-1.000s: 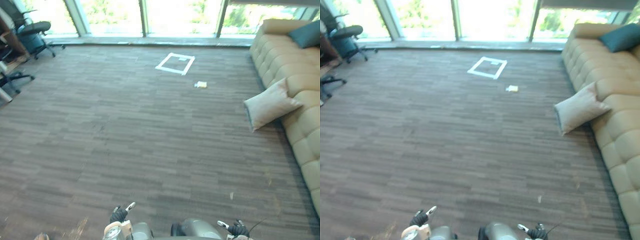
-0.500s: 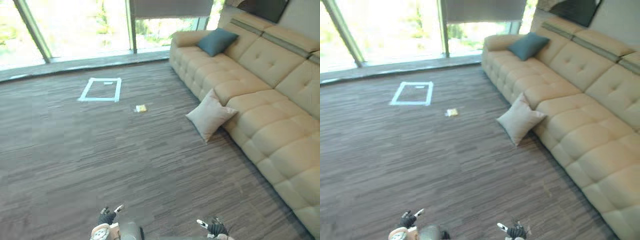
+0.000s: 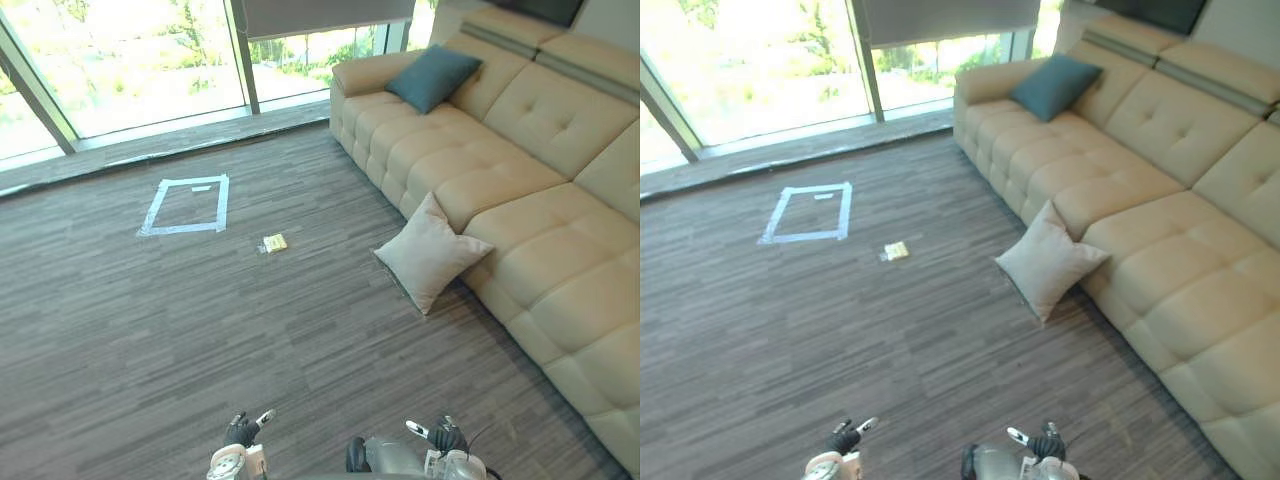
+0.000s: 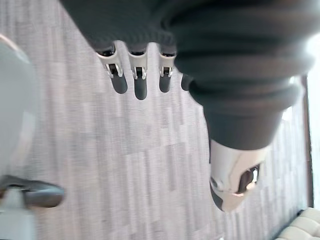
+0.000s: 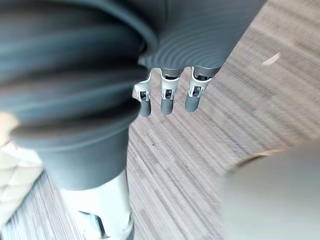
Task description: Pick up cushions and gather them together orderly.
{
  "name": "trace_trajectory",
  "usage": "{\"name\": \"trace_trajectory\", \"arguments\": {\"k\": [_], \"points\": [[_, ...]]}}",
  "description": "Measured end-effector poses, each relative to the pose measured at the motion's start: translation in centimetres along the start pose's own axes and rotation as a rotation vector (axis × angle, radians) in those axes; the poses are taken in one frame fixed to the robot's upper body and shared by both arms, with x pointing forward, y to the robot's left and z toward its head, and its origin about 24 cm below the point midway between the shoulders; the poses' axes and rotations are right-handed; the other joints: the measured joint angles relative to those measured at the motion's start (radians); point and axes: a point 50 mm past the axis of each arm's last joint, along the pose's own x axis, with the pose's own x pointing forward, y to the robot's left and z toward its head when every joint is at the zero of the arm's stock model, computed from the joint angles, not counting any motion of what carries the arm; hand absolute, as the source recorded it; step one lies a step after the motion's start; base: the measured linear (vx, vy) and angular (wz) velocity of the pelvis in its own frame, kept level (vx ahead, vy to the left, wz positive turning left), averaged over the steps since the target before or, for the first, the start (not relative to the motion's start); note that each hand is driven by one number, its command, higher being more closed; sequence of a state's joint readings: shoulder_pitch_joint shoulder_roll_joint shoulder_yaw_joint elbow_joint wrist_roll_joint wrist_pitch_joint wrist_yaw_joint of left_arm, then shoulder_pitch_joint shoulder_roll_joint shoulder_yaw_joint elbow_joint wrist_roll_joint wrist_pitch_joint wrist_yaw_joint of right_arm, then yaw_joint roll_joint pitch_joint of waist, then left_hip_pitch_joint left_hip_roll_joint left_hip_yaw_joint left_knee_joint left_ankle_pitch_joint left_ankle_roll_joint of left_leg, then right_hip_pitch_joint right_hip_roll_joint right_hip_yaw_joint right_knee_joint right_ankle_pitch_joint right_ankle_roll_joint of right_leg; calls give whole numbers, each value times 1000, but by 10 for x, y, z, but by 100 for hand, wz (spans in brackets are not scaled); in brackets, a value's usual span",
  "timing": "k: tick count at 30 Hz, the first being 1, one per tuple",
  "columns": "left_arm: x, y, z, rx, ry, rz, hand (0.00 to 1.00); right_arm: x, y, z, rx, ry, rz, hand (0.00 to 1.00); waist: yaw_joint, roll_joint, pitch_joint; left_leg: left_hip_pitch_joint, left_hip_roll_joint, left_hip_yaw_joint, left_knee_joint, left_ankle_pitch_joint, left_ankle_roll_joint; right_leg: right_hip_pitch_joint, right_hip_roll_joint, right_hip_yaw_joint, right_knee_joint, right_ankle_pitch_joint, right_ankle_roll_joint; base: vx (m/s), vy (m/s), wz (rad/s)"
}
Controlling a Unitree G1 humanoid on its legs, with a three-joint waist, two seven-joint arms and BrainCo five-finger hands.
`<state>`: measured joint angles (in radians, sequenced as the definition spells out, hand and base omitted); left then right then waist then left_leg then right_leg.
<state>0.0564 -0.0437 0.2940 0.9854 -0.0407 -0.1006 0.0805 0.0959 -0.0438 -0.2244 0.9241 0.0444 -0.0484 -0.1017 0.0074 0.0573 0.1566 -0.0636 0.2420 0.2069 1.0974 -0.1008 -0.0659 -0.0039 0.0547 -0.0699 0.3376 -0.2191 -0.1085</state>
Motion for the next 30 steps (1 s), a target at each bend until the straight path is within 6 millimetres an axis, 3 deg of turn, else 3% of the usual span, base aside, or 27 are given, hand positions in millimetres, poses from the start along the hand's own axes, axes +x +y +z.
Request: {"name": "trace_trajectory", "arguments": {"k": [3, 5, 7, 9, 10, 11, 12, 13, 14, 15, 16, 18, 20, 22, 24, 25, 26, 28, 29, 30], "points": [[0, 6, 5, 30, -27, 3, 0, -1, 6, -4, -2, 16, 19, 0, 7, -25, 0, -104, 6, 44, -22, -48, -7, 120, -10, 65, -69, -46, -6, 381, -6, -68], [-1, 7, 6, 39, -44, -3, 0, -2, 7, -6, 2, 26, 22, 0, 12, -30, 2, -179, 5, 100, -181, -95, 2, 184, -21, 118, -104, -60, 13, 470, 76, -70], [-1, 8, 8, 41, -50, 1, 0, -3, 8, -9, 27, 39, 17, 0, 31, -44, 0, -220, -68, 120, -479, -106, 1, 267, -65, 176, -174, -76, 41, 705, 216, -76], [-1, 7, 8, 45, -59, -1, 0, -4, 10, -11, 33, 45, 19, 0, 52, -45, -5, -219, -122, 91, -708, -44, -6, 301, -93, 213, -197, -91, 67, 586, 266, -95], [-3, 9, 3, 42, -49, 1, 0, -5, 8, -14, 21, 50, 19, 0, 52, -35, -14, -228, -129, 52, -793, 29, 8, 328, -93, 236, -198, -106, 91, 634, 340, -94], [-3, 10, 3, 40, -47, 4, 0, -5, 8, -16, 18, 57, 21, 0, 55, -37, -27, -229, -133, 42, -779, 86, 29, 336, -96, 250, -191, -113, 101, 675, 367, -77], [-2, 17, 4, 58, -49, 16, 0, -7, 14, -19, 26, 69, 33, 0, 56, -70, -52, -225, -158, 59, -764, 76, 59, 326, -129, 266, -151, -112, 101, 807, 437, -58], [-1, 25, 5, 80, -44, 30, 0, -12, 21, -32, 44, 97, 43, 0, 49, -120, -82, -200, -190, 102, -747, 30, 87, 246, -162, 292, 18, -91, 126, 659, 355, -43], [-1, 26, 6, 86, -43, 31, 0, -13, 22, -33, 47, 103, 46, 0, 48, -126, -82, -189, -195, 108, -743, 14, 92, 231, -166, 296, 64, -80, 141, 641, 336, -30], [0, 27, 8, 92, -44, 33, 0, -14, 23, -33, 52, 102, 47, 0, 48, -135, -79, -159, -211, 112, -741, -7, 105, 193, -168, 305, 174, -46, 185, 439, 214, -18], [2, 26, 7, 100, -31, 32, 0, -13, 22, -31, 48, 91, 48, 0, 41, -135, -73, -96, -228, 111, -749, -42, 115, 112, -163, 316, 406, 18, 259, 527, 256, -16], [2, 23, 6, 107, -16, 25, 0, -12, 18, -28, 33, 71, 41, 0, 40, -124, -61, -10, -238, 115, -765, -65, 115, 11, -157, 291, 634, 22, 284, 455, 221, -27], [3, 18, 4, 120, -3, 9, 0, -11, 14, -24, 31, 50, 30, 0, 40, -105, -54, 88, -227, 132, -822, -98, 102, -94, -166, 209, 724, 4, 262, 330, 155, -34], [3, 15, 5, 122, -7, 1, 0, -9, 13, -19, 43, 30, 24, 0, 30, -109, -48, 197, -219, 155, -901, -115, 84, -186, -177, 91, 631, -60, 204, 280, 77, -23], [3, 13, 4, 119, -4, -4, 0, -9, 14, -17, 44, 19, 24, 0, 23, -106, -48, 233, -205, 166, -921, -128, 63, -218, -176, 4, 490, -74, 187, 197, -34, -16], [3, 12, 4, 118, -4, -7, 0, -8, 14, -16, 45, 15, 25, 0, 20, -105, -47, 243, -197, 174, -926, -134, 53, -225, -176, -41, 405, -71, 178, 349, -106, -27], [3, 11, 3, 117, 1, -11, 0, -7, 14, -14, 41, 12, 26, 0, 12, -101, -46, 269, -188, 193, -946, -143, 31, -220, -172, -115, 215, -32, 135, 317, -112, -27], [2, 11, 1, 117, 9, -11, 0, -7, 14, -13, 40, 13, 26, 0, 12, -101, -46, 288, -192, 197, -956, -150, 13, -209, -163, -118, 105, 59, 94, 297, -122, -25], [2, 7, -4, 111, 31, -21, 0, -5, 10, -10, 31, 2, 20, 0, 6, -68, -39, 306, -169, 195, -956, -156, -3, -199, -140, -121, 109, 66, 78, 395, -187, -16], [1, 3, -6, 107, 35, -30, 0, -4, 9, -8, 29, -3, 18, 0, 3, -60, -44, 308, -156, 194, -940, -147, -15, -186, -128, -122, 97, 54, 67, 395, -212, -14]]}}
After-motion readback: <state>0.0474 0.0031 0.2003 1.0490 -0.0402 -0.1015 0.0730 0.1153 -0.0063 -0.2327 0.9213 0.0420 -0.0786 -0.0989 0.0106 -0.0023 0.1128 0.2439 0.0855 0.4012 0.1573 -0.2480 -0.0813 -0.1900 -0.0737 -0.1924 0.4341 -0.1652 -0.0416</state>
